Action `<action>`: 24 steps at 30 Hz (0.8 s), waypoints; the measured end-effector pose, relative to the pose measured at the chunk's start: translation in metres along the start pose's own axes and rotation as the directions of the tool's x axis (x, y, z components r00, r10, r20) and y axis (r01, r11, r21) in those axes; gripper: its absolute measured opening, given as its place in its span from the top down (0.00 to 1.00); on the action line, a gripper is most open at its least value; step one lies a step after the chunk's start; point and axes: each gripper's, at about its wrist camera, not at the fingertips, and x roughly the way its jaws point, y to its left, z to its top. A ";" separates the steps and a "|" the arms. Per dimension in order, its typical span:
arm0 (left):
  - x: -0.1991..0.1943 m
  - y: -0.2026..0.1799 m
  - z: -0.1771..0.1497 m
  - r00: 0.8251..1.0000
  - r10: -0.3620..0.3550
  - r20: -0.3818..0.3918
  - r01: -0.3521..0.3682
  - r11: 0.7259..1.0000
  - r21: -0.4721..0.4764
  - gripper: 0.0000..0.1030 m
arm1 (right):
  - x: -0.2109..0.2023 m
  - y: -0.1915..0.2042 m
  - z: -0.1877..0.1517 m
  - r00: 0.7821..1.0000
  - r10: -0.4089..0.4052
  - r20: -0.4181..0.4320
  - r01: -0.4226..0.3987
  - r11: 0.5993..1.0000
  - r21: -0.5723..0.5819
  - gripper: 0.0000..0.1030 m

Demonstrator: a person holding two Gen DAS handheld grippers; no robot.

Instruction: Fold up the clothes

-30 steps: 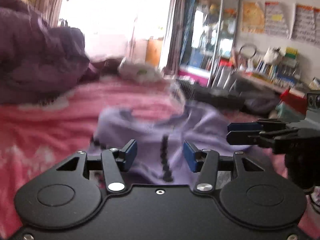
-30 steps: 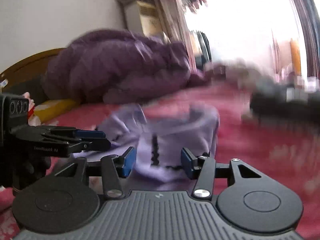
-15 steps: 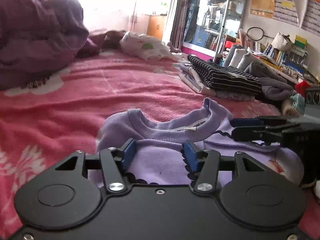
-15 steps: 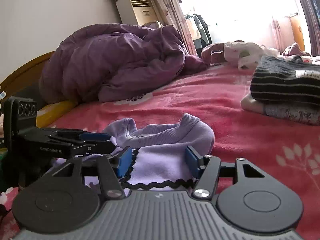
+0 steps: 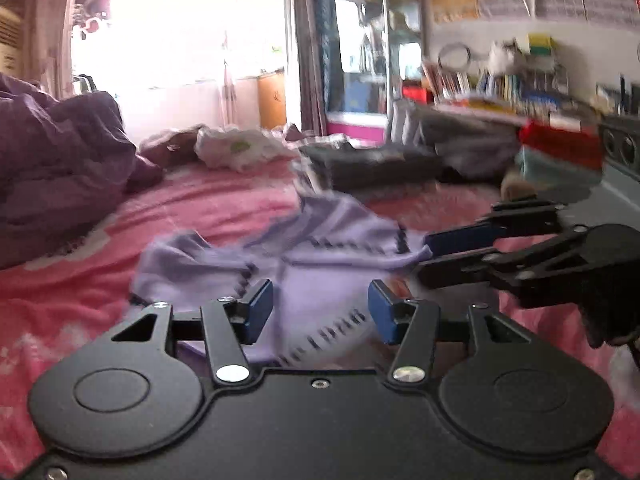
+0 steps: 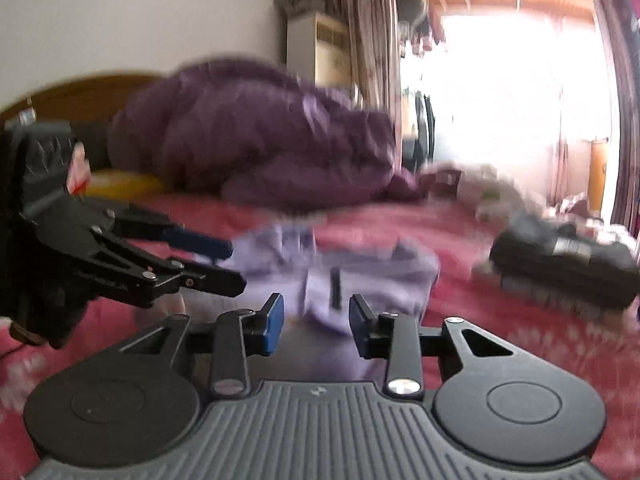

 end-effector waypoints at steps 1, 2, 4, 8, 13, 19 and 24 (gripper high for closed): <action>0.007 -0.001 -0.003 1.000 0.000 -0.013 0.000 1.000 0.001 0.50 | 0.006 -0.004 -0.006 1.000 -0.002 -0.025 0.003 1.000 0.021 0.67; 0.013 0.000 -0.006 1.000 -0.004 -0.026 0.004 1.000 -0.010 0.50 | 0.013 -0.012 -0.012 0.999 0.010 -0.052 -0.006 0.997 0.081 0.68; 0.024 0.007 -0.010 0.999 -0.029 -0.040 0.027 0.998 -0.054 0.50 | 0.021 -0.024 -0.021 0.997 0.030 -0.069 -0.018 0.986 0.166 0.69; 0.034 0.009 -0.016 0.998 -0.036 -0.043 0.034 0.998 -0.049 0.49 | 0.026 -0.027 -0.029 0.997 0.030 -0.071 -0.018 0.985 0.170 0.70; 0.016 -0.001 -0.014 1.000 0.005 -0.026 -0.006 0.999 -0.043 0.49 | 0.024 -0.025 -0.031 0.997 0.038 -0.073 -0.024 0.983 0.182 0.70; -0.045 0.005 -0.003 0.995 0.088 0.036 -0.080 0.979 -0.186 0.35 | -0.022 -0.011 -0.019 1.000 -0.015 -0.023 0.020 0.972 0.235 0.53; -0.067 0.053 -0.022 0.993 0.116 0.021 -0.088 0.847 -0.525 0.25 | -0.035 -0.019 -0.024 1.000 -0.008 -0.011 0.013 0.893 0.449 0.34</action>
